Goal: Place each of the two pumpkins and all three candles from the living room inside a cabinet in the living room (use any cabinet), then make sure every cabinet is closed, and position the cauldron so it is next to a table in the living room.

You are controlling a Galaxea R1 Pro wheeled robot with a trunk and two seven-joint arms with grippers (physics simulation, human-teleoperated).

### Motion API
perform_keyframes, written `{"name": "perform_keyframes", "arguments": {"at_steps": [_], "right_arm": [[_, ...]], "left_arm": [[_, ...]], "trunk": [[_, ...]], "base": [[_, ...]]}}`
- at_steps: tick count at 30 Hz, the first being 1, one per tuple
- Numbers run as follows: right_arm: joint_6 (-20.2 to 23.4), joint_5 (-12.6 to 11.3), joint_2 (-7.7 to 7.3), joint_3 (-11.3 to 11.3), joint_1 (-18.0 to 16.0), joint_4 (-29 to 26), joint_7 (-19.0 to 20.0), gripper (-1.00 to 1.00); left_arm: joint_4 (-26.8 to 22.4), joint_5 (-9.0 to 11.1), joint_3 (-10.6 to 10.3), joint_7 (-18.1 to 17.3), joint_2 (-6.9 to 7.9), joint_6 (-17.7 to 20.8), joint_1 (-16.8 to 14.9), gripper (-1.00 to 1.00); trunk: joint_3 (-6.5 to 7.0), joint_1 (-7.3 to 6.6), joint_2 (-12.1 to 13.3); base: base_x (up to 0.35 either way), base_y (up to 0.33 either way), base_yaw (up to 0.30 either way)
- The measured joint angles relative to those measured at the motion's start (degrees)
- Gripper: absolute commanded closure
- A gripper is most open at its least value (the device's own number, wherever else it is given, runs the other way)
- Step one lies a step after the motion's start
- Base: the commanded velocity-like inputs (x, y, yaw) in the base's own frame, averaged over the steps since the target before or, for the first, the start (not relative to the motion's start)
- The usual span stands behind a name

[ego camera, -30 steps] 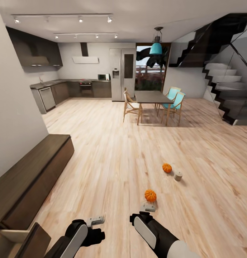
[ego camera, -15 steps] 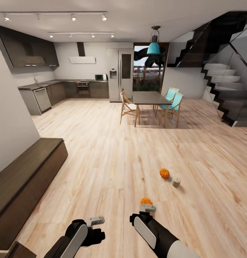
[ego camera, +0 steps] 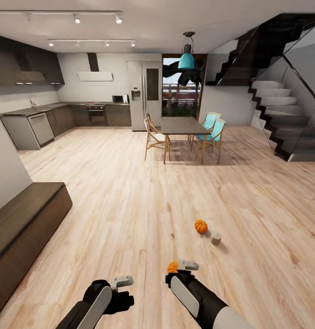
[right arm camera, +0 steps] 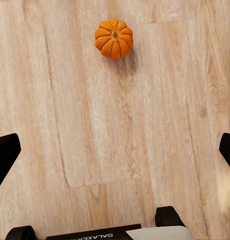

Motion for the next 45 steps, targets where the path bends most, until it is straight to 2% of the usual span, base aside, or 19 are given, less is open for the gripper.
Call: {"name": "perform_keyframes", "arguments": {"at_steps": [26, 32, 45], "right_arm": [[0.0, 0.0, 0.06, 0.0, 0.0, 0.0, 0.1, -1.00], [-0.1, 0.0, -0.02, -0.1, 0.0, 0.0, 0.2, -1.00], [0.3, -0.1, -0.03, -0.2, 0.0, 0.1, 0.1, -1.00]], "left_arm": [[0.0, 0.0, 0.0, 0.0, 0.01, -0.1, 0.0, -1.00], [0.0, 0.0, -0.1, 0.0, 0.00, -0.1, 0.0, -1.00], [0.1, 0.0, 0.0, -0.1, 0.08, -0.9, 0.0, -1.00]], "trunk": [[0.02, 0.00, 0.0], [0.17, 0.00, 0.0], [0.19, 0.00, 0.0]], "base": [[0.253, -0.206, -0.009], [0.247, -0.158, -0.149], [0.250, -0.097, -0.006]]}}
